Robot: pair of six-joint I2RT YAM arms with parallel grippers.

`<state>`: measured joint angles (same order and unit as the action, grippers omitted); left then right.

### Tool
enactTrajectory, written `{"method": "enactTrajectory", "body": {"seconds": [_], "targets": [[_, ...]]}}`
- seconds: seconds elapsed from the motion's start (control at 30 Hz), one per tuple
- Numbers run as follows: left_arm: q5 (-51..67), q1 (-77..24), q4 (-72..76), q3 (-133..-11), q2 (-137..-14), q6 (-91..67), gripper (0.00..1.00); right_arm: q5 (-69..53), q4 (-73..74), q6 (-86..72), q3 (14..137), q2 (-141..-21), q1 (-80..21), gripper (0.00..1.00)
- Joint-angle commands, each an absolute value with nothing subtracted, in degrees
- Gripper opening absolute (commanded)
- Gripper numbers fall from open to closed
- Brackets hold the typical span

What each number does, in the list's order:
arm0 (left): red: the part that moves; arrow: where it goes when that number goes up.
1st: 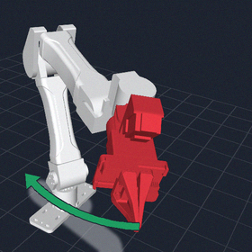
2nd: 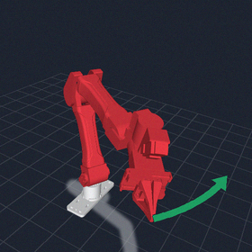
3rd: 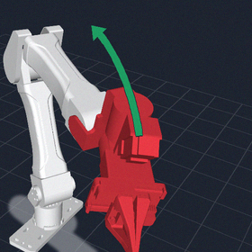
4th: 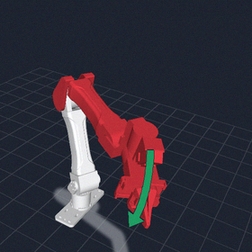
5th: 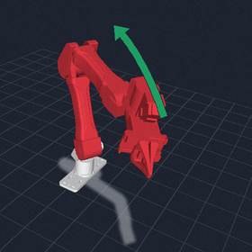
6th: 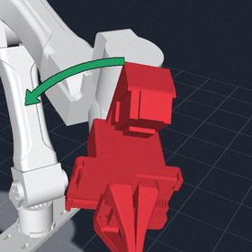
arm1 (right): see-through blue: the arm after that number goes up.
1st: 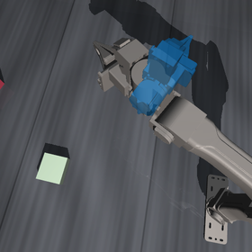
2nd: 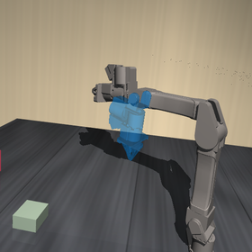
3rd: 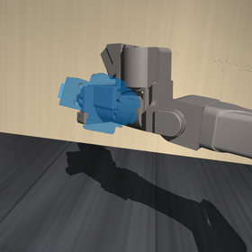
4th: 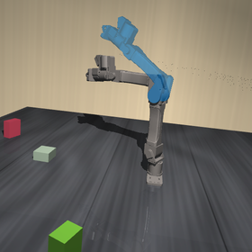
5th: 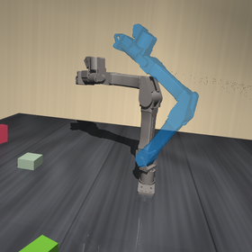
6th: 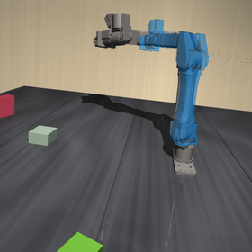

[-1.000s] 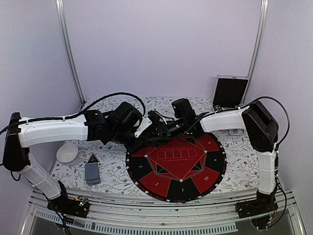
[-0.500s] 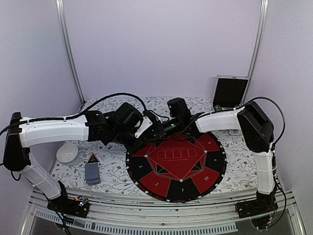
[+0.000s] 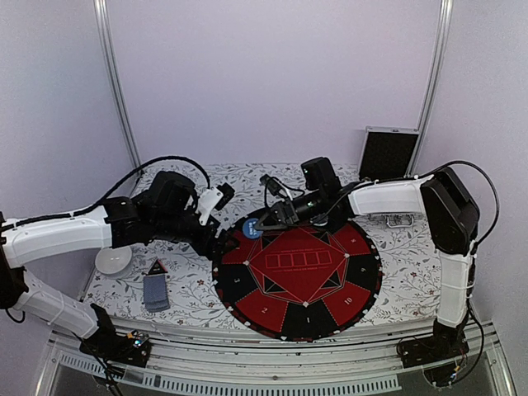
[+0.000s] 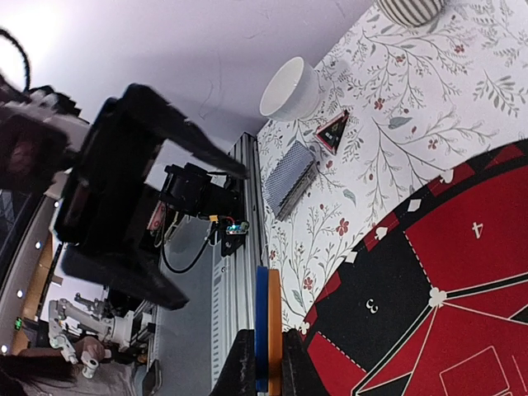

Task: Distribute texas hold em gaming equipment
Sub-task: Pass from the left arm to the right, then pass from the right arm to the left

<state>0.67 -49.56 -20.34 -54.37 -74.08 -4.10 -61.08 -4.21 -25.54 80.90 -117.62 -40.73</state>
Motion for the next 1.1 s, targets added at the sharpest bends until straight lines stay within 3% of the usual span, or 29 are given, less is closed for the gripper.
{"method": "enactTrajectory", "body": {"seconds": [0.0, 0.2, 0.53, 0.83, 1.07], "targets": [[11.28, -45.63, -12.72, -50.38, -73.12, -8.71, 0.8, -61.26, -1.11, -18.45, 80.16, -113.2, -40.95, 0.02], [14.76, -44.84, -7.36, -48.99, -73.43, -10.33, 0.69, -63.01, -0.32, -15.39, 79.6, -111.45, -41.0, 0.02], [17.9, -44.65, -4.91, -50.21, -77.76, -11.56, 0.66, -64.45, 0.67, -12.35, 79.37, -110.38, -42.89, 0.02], [21.06, -44.64, -4.3, -51.46, -79.97, -11.78, 0.47, -65.11, 1.91, -9.3, 79.1, -109.85, -43.78, 0.03], [23.76, -44.63, -3.39, -51.14, -79.43, -11.78, 0.46, -65.38, 2.64, -8.27, 78.99, -110.17, -43.75, 0.04]]}}
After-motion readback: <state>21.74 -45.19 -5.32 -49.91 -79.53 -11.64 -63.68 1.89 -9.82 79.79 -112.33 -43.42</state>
